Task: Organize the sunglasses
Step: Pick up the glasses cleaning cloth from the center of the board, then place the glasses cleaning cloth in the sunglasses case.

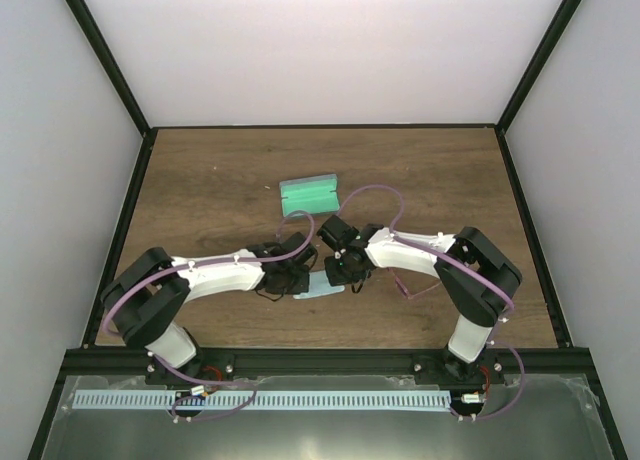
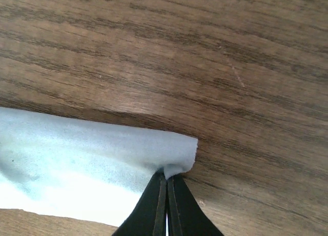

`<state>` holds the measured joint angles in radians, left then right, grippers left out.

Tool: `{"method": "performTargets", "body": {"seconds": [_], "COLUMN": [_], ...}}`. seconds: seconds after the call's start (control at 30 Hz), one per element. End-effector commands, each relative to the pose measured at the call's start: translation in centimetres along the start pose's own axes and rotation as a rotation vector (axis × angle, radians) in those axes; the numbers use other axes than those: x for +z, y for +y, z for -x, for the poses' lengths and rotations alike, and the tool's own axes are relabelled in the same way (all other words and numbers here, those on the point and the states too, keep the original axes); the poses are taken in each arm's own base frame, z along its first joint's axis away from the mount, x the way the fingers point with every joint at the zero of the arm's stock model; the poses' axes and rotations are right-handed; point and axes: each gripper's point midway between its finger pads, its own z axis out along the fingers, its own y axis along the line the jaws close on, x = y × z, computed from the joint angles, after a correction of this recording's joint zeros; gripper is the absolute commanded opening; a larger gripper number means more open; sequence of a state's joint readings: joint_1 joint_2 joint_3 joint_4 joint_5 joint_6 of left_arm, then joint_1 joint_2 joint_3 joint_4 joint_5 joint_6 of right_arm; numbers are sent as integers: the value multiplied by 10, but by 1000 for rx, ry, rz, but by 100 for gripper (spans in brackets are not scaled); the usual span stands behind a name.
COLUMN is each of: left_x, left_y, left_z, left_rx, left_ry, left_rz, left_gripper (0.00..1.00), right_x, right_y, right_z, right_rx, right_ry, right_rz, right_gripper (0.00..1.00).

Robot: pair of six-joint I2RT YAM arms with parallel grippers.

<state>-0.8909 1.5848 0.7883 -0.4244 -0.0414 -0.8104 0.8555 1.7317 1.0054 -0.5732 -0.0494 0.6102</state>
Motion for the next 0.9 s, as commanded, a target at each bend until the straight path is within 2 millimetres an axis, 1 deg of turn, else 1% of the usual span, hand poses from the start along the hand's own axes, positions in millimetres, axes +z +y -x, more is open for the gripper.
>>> {"method": "performTargets", "body": {"seconds": [0.0, 0.13, 0.27, 0.33, 0.47, 0.63, 0.77, 0.87], "left_x": [-2, -7, -12, -14, -19, -15, -16, -15], "left_y": [19, 8, 12, 16, 21, 29, 27, 29], "left_z": [-8, 17, 46, 61, 98, 141, 175, 198], "left_rx": [37, 75, 89, 88, 85, 93, 127, 132], "left_ry": [63, 33, 2, -8, -42, -45, -56, -63], "left_rz": [123, 139, 161, 169, 170, 179, 175, 169], "left_gripper": [4, 4, 4, 4, 4, 4, 4, 4], "right_x": [-29, -44, -51, -55, -56, -56, -47, -46], "right_y": [14, 20, 19, 20, 20, 20, 13, 6], "right_z": [26, 48, 70, 85, 115, 153, 177, 198], "right_rx": [-21, -23, -19, -18, -12, -3, 16, 30], "right_ry": [-82, -128, -153, -173, -200, -233, -234, -249], "right_rz": [7, 16, 21, 29, 27, 25, 20, 20], "right_gripper": [1, 1, 1, 1, 1, 1, 1, 1]}}
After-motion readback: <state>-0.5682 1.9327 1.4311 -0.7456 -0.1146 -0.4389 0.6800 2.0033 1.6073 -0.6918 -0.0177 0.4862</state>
